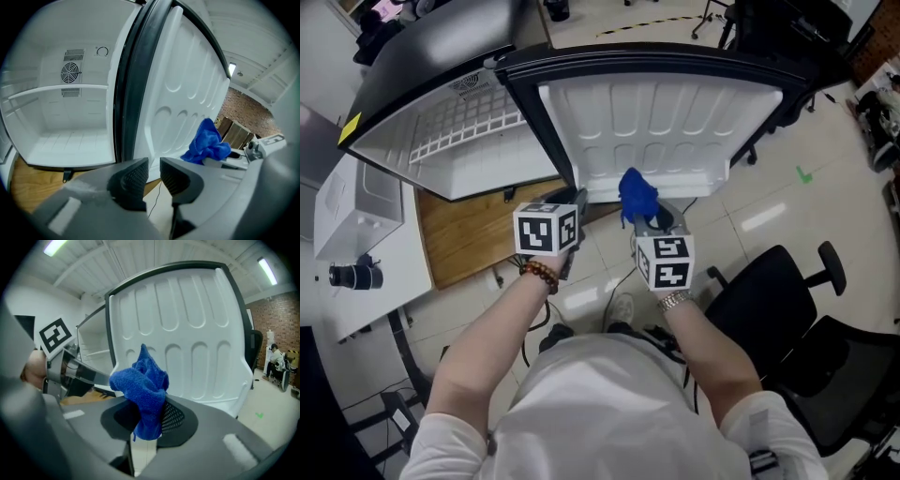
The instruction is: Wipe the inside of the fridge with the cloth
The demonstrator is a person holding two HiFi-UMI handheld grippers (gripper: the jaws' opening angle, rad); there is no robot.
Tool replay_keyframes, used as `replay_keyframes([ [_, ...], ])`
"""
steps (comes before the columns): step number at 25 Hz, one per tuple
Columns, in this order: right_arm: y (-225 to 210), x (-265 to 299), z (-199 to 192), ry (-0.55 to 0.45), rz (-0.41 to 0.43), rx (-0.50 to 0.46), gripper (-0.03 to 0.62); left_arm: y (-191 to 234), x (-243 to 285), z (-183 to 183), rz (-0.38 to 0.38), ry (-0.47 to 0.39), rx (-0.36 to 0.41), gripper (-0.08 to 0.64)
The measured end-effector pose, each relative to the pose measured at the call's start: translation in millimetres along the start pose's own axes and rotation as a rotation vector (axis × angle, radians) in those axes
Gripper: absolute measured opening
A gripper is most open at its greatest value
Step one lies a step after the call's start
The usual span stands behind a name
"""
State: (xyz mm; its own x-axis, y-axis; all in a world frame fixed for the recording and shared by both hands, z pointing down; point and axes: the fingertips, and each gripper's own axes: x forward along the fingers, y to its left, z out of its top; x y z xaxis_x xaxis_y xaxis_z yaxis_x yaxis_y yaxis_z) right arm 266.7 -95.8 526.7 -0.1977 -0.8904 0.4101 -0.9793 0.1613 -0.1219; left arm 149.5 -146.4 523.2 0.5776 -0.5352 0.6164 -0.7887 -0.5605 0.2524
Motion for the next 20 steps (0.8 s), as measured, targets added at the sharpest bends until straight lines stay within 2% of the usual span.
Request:
replay_keyframes([
  [6,47.8,26.8,28.1,-0.025,0.091,-0.043,0.086,2.8,-10.9,-14.4,-0.013,0.004,0.002,0.080],
  [13,62.3,45.1,35.7,-0.008,0.119,-0.055,0.086,3.0,-18.4,-34.0,-0.060,0.012,-0.039,0.080],
  [20,66.5,66.5,5.0,0.129,0.130,-0.044,0.086,-3.2,-9.9,-49.0,-0.089,0.031,-0.073,0.080],
])
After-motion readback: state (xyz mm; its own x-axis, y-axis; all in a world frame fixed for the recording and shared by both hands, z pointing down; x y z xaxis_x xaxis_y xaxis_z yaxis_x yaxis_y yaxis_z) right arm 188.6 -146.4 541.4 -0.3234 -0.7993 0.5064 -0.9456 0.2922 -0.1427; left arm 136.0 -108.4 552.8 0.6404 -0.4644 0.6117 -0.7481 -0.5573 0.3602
